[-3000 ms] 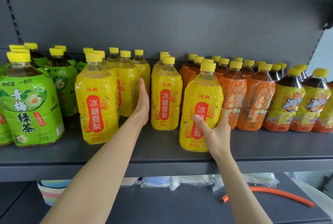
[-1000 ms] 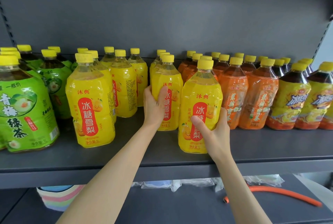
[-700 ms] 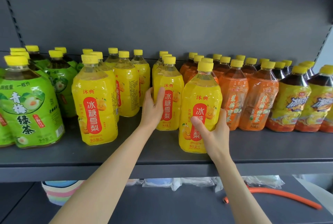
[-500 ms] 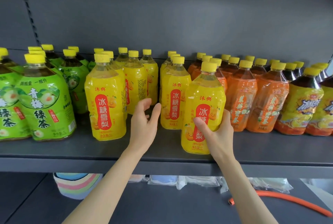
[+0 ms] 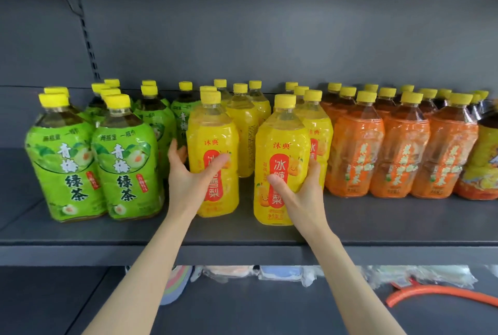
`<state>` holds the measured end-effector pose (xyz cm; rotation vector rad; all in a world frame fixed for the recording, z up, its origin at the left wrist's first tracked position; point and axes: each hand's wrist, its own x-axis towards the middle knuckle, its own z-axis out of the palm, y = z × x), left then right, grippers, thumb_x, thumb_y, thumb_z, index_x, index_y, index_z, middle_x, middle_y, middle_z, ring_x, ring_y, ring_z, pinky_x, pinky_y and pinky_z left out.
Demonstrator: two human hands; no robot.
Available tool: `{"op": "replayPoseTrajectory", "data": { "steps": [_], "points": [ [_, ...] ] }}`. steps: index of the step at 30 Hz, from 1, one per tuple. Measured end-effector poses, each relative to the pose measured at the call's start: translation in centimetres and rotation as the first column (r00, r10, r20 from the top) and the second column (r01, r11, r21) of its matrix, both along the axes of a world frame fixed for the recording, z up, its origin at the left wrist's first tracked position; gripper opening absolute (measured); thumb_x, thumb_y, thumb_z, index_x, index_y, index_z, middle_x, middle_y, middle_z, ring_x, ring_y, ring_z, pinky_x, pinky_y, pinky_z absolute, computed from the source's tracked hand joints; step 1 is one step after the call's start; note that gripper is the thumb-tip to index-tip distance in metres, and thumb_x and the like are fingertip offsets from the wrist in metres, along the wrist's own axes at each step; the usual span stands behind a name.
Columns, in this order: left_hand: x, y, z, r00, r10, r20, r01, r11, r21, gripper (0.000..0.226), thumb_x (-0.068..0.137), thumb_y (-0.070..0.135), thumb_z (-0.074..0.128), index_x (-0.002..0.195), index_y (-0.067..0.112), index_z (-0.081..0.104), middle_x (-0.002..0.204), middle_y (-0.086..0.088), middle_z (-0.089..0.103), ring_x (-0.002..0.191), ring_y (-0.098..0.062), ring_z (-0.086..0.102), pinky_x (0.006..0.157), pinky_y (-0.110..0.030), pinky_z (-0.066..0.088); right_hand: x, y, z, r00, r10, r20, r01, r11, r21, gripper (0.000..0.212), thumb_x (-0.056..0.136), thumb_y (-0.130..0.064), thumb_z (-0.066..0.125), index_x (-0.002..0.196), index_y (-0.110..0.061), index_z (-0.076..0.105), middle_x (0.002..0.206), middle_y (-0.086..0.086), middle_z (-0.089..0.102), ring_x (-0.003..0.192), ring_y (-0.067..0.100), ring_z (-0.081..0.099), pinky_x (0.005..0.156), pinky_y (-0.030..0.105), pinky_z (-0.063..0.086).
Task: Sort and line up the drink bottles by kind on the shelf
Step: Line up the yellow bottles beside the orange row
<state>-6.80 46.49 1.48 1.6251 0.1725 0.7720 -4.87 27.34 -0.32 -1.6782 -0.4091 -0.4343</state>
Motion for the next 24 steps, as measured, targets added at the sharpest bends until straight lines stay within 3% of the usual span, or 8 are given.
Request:
{"op": "replayPoseTrajectory", "data": {
  "steps": [2, 5, 10, 15, 24],
  "points": [
    [0.3, 0.9, 0.0, 0.993, -0.116, 0.01, 0.116, 0.993, 0.012, 0.092, 0.063, 0.048, 0.076, 0.141, 0.024, 0.033, 0.126, 0.002, 0.055, 0.112, -0.016, 0.057, 0.078, -0.024, 0.048, 0.1, 1.7, 0.1, 1.0, -0.016, 0.009, 0.016, 1.0, -0.009, 0.096, 0.066, -0.054, 0.065, 0.143, -0.018, 0.02, 0.111, -0.025, 0.049, 0.098, -0.007, 0.056, 0.078, 0.012, 0.049],
    [0.7, 1.9, -0.4, 0.982, -0.183, 0.053, 0.18, 0.982, 0.053, 0.076, 0.065, 0.053, 0.077, 0.129, 0.025, 0.045, 0.111, 0.009, 0.061, 0.099, -0.008, 0.062, 0.069, -0.018, 0.049, 0.5, 3.8, 0.1, 0.999, -0.044, 0.004, 0.044, 0.999, -0.016, 0.095, 0.068, -0.053, 0.063, 0.142, -0.014, 0.017, 0.118, -0.01, 0.051, 0.107, 0.007, 0.057, 0.082, 0.015, 0.046],
    [1.1, 3.7, -0.4, 0.978, -0.202, 0.046, 0.199, 0.978, 0.062, 0.079, 0.063, 0.061, 0.074, 0.127, 0.031, 0.041, 0.113, 0.01, 0.058, 0.101, -0.008, 0.06, 0.077, -0.027, 0.053, 1.1, 5.9, 0.3, 0.999, -0.023, -0.029, 0.023, 1.0, 0.001, 0.073, 0.077, -0.042, 0.065, 0.131, -0.023, 0.019, 0.113, -0.015, 0.05, 0.096, -0.004, 0.056, 0.07, 0.007, 0.05],
    [1.7, 4.5, -0.8, 0.979, -0.194, 0.066, 0.194, 0.981, 0.005, 0.083, 0.064, 0.057, 0.07, 0.135, 0.029, 0.038, 0.12, 0.007, 0.057, 0.104, -0.01, 0.059, 0.084, -0.034, 0.054, 2.0, 7.0, 0.4, 0.991, 0.069, -0.114, -0.065, 0.997, 0.039, 0.088, 0.074, -0.046, 0.065, 0.143, -0.023, 0.017, 0.127, -0.01, 0.052, 0.109, 0.004, 0.057, 0.079, 0.017, 0.055],
    [2.1, 4.6, -0.2, 0.981, -0.16, 0.109, 0.166, 0.985, -0.049, 0.081, 0.069, 0.046, 0.068, 0.14, 0.028, 0.033, 0.125, 0.005, 0.052, 0.105, -0.009, 0.056, 0.077, -0.022, 0.049, 3.9, 7.7, 1.2, 0.974, 0.113, -0.198, -0.11, 0.994, 0.022, 0.075, 0.083, -0.035, 0.07, 0.139, -0.023, 0.022, 0.126, -0.006, 0.052, 0.111, 0.015, 0.058, 0.087, 0.032, 0.054]
  ]
}}
